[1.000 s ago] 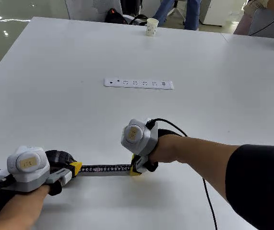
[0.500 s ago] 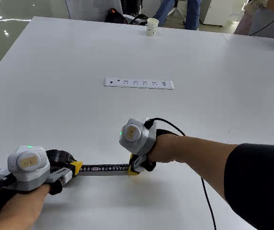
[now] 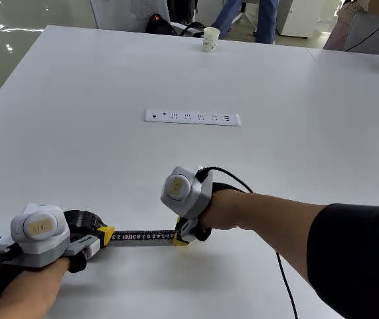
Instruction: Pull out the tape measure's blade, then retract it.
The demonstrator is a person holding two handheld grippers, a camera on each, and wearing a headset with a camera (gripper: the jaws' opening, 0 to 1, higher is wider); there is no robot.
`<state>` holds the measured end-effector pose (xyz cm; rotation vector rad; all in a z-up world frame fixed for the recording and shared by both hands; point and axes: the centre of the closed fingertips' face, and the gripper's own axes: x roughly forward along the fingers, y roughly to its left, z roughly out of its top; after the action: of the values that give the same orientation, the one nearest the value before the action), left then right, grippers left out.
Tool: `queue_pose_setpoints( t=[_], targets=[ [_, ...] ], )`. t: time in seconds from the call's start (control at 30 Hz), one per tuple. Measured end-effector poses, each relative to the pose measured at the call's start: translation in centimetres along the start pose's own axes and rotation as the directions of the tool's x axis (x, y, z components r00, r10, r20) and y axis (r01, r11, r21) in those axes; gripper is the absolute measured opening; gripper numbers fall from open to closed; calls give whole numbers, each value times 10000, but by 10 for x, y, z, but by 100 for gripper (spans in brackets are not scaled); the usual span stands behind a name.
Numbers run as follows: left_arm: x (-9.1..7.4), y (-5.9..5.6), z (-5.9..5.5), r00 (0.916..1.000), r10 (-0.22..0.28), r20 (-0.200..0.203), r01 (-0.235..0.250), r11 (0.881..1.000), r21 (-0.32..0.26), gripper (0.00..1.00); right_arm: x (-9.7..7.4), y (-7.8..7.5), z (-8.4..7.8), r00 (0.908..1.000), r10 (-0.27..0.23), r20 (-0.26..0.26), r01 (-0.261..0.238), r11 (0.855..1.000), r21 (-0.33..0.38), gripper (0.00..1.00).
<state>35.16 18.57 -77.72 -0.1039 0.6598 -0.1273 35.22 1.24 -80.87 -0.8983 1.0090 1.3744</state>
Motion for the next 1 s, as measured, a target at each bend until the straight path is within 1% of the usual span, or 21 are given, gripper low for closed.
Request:
queue_pose_setpoints(
  t=[0.2, 0.23, 0.33, 0.47, 0.73, 1.0],
  targets=[
    [0, 0, 0, 10000, -19, -17, 19, 10000, -14, 63, 1, 0, 3, 9999, 47, 93, -46, 9999, -145, 10],
    [0, 0, 0, 10000, -23, -19, 23, 10000, -19, 63, 1, 0, 4, 9999, 29, 166, -30, 10000, 93, 11],
    [1, 0, 0, 10000, -18, -16, 18, 10000, -17, 63, 1, 0, 5, 9996, 63, 276, -73, 9993, 355, 11],
    [1, 1, 0, 10000, -33, -38, 33, 10000, -29, 63, 3, 1, 7, 9998, 18, 208, -21, 9999, 137, 10],
    [4, 4, 0, 10000, -43, -51, 43, 10000, -53, 63, 4, 1, 12, 9998, -13, 211, 11, 10000, 98, 10],
    [4, 3, -2, 10000, -41, -60, 40, 10000, -78, 63, 6, 2, 17, 9999, 9, 155, -8, 10000, -20, 10]
  ],
)
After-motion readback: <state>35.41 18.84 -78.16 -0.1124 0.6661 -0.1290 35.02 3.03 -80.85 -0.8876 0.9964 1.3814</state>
